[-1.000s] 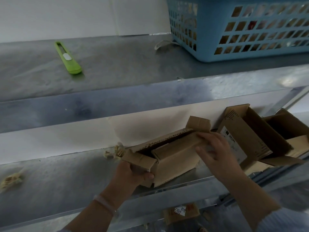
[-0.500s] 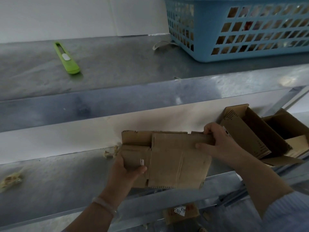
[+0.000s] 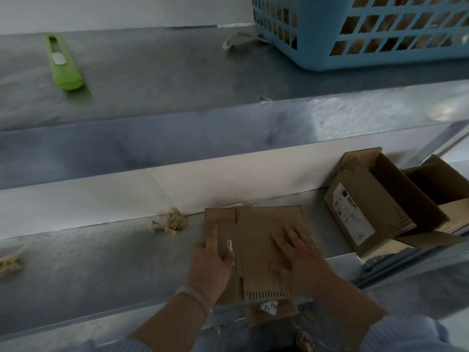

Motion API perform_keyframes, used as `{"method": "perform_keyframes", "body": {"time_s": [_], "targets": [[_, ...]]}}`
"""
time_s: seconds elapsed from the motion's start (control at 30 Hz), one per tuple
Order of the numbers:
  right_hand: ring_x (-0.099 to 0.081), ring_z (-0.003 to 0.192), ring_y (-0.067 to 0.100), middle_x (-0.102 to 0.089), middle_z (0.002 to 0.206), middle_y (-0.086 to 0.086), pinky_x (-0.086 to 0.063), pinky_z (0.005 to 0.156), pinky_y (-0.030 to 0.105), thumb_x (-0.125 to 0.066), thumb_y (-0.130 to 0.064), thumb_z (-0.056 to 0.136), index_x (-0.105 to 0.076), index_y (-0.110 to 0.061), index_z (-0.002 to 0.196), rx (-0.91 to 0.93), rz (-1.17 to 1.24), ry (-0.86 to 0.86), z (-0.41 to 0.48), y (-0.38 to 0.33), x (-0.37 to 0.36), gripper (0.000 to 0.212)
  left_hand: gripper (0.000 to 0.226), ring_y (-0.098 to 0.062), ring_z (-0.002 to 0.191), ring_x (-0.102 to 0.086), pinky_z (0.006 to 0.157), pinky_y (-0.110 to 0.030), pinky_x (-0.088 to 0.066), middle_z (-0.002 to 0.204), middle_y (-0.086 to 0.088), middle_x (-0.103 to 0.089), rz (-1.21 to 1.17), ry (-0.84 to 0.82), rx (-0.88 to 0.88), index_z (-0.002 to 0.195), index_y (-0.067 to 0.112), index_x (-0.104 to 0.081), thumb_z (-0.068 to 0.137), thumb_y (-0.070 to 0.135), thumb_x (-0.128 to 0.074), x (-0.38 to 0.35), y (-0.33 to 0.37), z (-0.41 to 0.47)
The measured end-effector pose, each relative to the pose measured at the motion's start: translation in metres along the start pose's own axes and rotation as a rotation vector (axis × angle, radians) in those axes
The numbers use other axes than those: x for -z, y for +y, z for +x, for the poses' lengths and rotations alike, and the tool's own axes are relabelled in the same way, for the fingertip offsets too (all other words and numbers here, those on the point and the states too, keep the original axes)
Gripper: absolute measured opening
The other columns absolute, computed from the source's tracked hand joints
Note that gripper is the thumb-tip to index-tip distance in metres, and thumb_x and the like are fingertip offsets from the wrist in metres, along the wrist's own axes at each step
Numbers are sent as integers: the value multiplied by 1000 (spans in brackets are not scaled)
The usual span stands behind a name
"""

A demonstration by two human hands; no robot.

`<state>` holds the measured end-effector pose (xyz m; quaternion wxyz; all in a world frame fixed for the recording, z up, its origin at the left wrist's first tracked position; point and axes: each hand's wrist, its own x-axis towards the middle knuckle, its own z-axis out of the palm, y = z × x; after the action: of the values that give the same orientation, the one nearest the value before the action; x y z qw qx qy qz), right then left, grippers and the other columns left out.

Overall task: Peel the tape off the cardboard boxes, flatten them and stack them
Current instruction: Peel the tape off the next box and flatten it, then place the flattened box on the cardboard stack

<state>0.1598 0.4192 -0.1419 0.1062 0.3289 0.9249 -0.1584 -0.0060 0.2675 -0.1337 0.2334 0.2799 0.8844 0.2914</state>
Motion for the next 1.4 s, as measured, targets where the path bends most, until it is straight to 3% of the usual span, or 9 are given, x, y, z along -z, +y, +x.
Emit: {"method": "perform_keyframes", "body": {"time_s": [0.1, 0.23, 0.4, 0.57, 0.83, 0.97, 1.07, 1.3, 1.4], "targets": [[24, 143, 10, 18, 161, -10, 13, 113, 32, -10, -82, 68, 3, -48, 151, 13, -14, 49, 1, 5, -7, 90, 60, -32, 133, -32, 108, -41, -34, 149, -11, -19, 436, 68, -121, 146, 30, -32, 91, 48, -47, -3, -2, 1], [19, 147, 13, 13, 162, -11, 16, 112, 32, -19, -80, 69, -8, -46, 151, 36, -30, 73, 6, 8, -3, 90, 61, -33, 133, -44, 108, -46, -31, 147, -8, -43, 540, 72, -431, 130, 15, -58, 77, 43, -42, -8, -13, 17], [28, 143, 9, 33, 152, -11, 18, 115, 32, -9, -87, 70, 22, -39, 148, 32, -73, 85, 21, 17, -3, 97, 82, -31, 136, -37, 115, -45, -22, 145, -10, -41, 578, -78, -449, 139, 19, -45, 82, 75, -33, -9, -20, 39], [27, 144, 13, 32, 157, -1, 15, 117, 37, 9, -93, 62, 25, -37, 147, 2, -84, 117, 27, 16, -6, 103, 121, -28, 148, 3, 118, -44, 2, 161, -12, 2, 672, -120, -476, 153, 22, -14, 59, 99, -11, -9, -17, 43], [28, 144, 15, 32, 157, 1, 10, 119, 38, 5, -92, 62, 19, -36, 151, -75, -61, 140, 29, 12, -8, 106, 108, -34, 141, -30, 110, -44, -14, 154, -19, -28, 652, -71, -418, 148, 19, -36, 71, 93, -17, -16, -17, 37], [29, 144, 16, 34, 156, 2, 13, 119, 37, 5, -90, 62, 22, -35, 150, -86, -81, 88, 29, 10, -4, 105, 121, -23, 146, 17, 118, -37, 11, 158, -7, 22, 619, -87, -379, 152, 31, 7, 52, 98, -2, -15, -17, 36], [29, 144, 16, 35, 155, 1, 13, 119, 36, 3, -91, 65, 23, -35, 149, -70, -79, 55, 30, 14, -1, 103, 123, -20, 142, 29, 117, -37, 14, 154, -3, 32, 645, -140, -353, 150, 34, 16, 48, 98, -5, -14, -15, 39], [26, 141, 4, 27, 159, -5, 15, 115, 26, -33, -61, 94, 16, -22, 154, 0, 52, 5, 31, 32, 6, 86, 116, -20, 147, 14, 120, -41, 4, 158, 0, 22, 620, -43, -192, 150, 39, 10, 52, 99, -6, -14, -15, 19], [9, 149, 13, 15, 162, -4, 3, 119, 29, -41, -52, 97, 10, -20, 155, -82, 147, -3, 15, 40, 11, 84, 102, -28, 139, -22, 113, -42, -22, 156, -5, -15, 591, 97, -46, 150, 39, -17, 63, 91, -9, -11, -18, -6]]}}
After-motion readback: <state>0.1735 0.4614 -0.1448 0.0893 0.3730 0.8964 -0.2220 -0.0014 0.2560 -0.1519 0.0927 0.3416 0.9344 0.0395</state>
